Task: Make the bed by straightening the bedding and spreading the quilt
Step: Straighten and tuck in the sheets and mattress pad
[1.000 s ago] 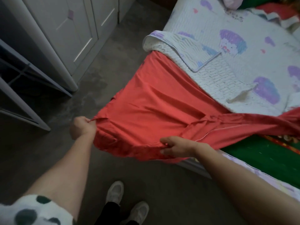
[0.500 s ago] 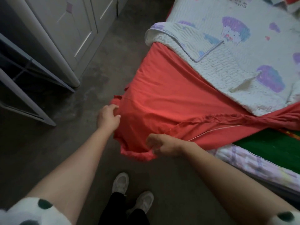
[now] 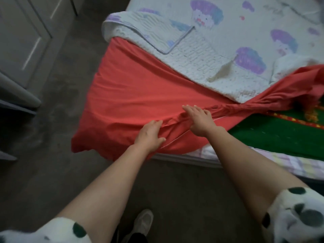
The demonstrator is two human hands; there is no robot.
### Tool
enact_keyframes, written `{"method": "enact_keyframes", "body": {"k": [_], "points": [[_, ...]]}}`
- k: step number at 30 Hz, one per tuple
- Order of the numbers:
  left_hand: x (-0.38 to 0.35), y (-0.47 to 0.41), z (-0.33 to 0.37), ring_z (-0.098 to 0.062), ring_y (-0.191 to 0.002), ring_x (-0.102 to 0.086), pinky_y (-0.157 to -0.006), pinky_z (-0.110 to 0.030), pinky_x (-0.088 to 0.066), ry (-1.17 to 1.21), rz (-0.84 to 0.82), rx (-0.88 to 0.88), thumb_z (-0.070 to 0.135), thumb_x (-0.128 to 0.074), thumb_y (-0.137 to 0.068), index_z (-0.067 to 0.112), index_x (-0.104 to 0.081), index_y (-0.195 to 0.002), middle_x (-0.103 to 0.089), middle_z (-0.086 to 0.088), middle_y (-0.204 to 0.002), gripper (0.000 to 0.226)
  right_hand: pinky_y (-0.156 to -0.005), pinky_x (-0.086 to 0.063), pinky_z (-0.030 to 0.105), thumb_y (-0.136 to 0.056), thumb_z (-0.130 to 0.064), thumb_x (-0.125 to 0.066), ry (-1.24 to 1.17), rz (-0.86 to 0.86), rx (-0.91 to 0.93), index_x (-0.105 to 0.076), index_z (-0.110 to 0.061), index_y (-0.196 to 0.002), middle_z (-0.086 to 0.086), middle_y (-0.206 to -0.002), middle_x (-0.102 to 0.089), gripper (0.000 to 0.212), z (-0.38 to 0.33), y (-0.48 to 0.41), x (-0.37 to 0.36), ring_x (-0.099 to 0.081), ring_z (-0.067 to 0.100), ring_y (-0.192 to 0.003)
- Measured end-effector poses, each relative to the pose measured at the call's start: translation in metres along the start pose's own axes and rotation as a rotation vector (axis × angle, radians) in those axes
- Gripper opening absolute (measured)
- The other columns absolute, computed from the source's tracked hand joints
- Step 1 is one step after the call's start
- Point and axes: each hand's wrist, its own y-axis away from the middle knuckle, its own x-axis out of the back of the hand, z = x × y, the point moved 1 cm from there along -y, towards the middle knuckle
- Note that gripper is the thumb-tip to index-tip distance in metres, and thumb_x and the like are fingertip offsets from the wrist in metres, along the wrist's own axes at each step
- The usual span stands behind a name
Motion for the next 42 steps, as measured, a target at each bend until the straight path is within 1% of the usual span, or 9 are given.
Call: {"method": "enact_keyframes", "body": {"k": [4, 8, 12, 16, 19, 21, 27, 37, 42], "points": [[-0.019, -0.020, 0.015, -0.031, -0.123, -0.048, -0.102, -0.037, -0.038, -0.071, 0.045, 0.040, 0.023, -0.066, -0.083, 0.013, -0.052, -0.129, -0.055, -0.012, -0.129, 0.050, -0.114, -0.013, 0.048, -0.083, -0.009, -0.052, 0.094, -0.018, 0.010, -0.011, -0.029, -0.153, -0.001, -0.157, -0.022, 0.083, 0.028, -0.008, -0.008, -0.016, 0.024, -0.145], [-0.028, -0.022, 0.022, -0.032, -0.099, -0.059, -0.080, -0.034, -0.044, -0.128, 0.019, -0.014, 0.017, -0.060, -0.076, 0.015, -0.066, -0.090, -0.066, -0.011, -0.098, 0.015, -0.105, -0.023, 0.046, -0.084, -0.019, -0.053, 0.232, 0.063, 0.025, -0.045, -0.029, -0.136, 0.005, -0.129, -0.045, 0.053, 0.060, -0.006, -0.013, -0.034, 0.030, -0.124], [-0.031, -0.009, 0.033, -0.026, -0.079, -0.056, -0.066, -0.030, -0.040, -0.087, -0.151, -0.160, 0.022, -0.058, -0.067, 0.015, -0.052, -0.065, -0.054, -0.002, -0.077, 0.009, -0.111, -0.011, 0.050, -0.083, -0.023, -0.057, 0.245, 0.032, 0.114, -0.060, -0.028, -0.114, -0.002, -0.123, -0.050, 0.032, 0.084, 0.009, -0.018, -0.029, 0.024, -0.130], [-0.041, 0.008, 0.048, -0.015, -0.070, -0.057, -0.065, -0.029, -0.044, -0.071, -0.355, -0.182, 0.011, -0.051, -0.065, 0.016, -0.053, -0.067, -0.059, 0.001, -0.070, 0.006, -0.116, -0.002, 0.045, -0.082, -0.027, -0.055, 0.216, -0.032, 0.191, -0.057, -0.026, -0.107, 0.002, -0.112, -0.062, 0.025, 0.093, 0.040, -0.029, -0.047, 0.020, -0.122], [-0.057, 0.023, 0.059, -0.013, -0.068, -0.057, -0.058, -0.025, -0.039, -0.164, -0.494, -0.164, 0.005, -0.052, -0.072, 0.018, -0.055, -0.069, -0.058, 0.005, -0.064, 0.014, -0.109, -0.023, 0.034, -0.086, -0.031, -0.055, 0.135, -0.176, 0.167, -0.051, -0.022, -0.100, 0.008, -0.112, -0.065, 0.017, 0.103, 0.073, -0.043, -0.057, 0.024, -0.111], [-0.072, 0.035, 0.069, -0.017, -0.070, -0.057, -0.057, -0.025, -0.035, -0.199, -0.588, -0.150, 0.006, -0.051, -0.076, 0.018, -0.050, -0.066, -0.054, 0.005, -0.062, 0.016, -0.090, -0.038, 0.031, -0.089, -0.030, -0.055, 0.021, -0.292, 0.087, -0.045, -0.021, -0.096, 0.015, -0.116, -0.061, 0.015, 0.110, 0.100, -0.055, -0.057, 0.030, -0.108], [-0.124, 0.085, 0.079, -0.029, -0.098, -0.062, -0.076, -0.029, -0.045, -0.417, -0.848, -0.144, 0.020, -0.051, -0.086, 0.011, -0.063, -0.095, -0.066, -0.015, -0.105, 0.017, -0.085, -0.041, 0.033, -0.096, -0.023, -0.051, -0.146, -0.545, -0.034, -0.048, -0.008, -0.113, 0.022, -0.127, -0.055, 0.023, 0.112, 0.182, -0.132, -0.054, 0.034, -0.114], [-0.138, 0.119, 0.049, -0.027, -0.117, -0.056, -0.093, -0.030, -0.047, -0.575, -0.871, -0.123, 0.020, -0.053, -0.080, 0.025, -0.049, -0.128, -0.057, -0.008, -0.128, 0.049, -0.085, -0.043, 0.031, -0.092, -0.027, -0.056, -0.339, -0.527, -0.143, -0.049, -0.009, -0.118, 0.015, -0.123, -0.057, 0.032, 0.093, 0.252, -0.180, -0.056, 0.030, -0.109], [-0.133, 0.113, 0.065, -0.023, -0.116, -0.056, -0.093, -0.030, -0.047, -0.564, -0.792, -0.176, 0.022, -0.054, -0.079, 0.031, -0.051, -0.127, -0.058, -0.003, -0.129, 0.049, -0.084, -0.046, 0.032, -0.090, -0.022, -0.055, -0.335, -0.432, -0.225, -0.053, -0.018, -0.103, 0.007, -0.111, -0.062, 0.014, 0.119, 0.278, -0.163, -0.058, 0.027, -0.105]]}}
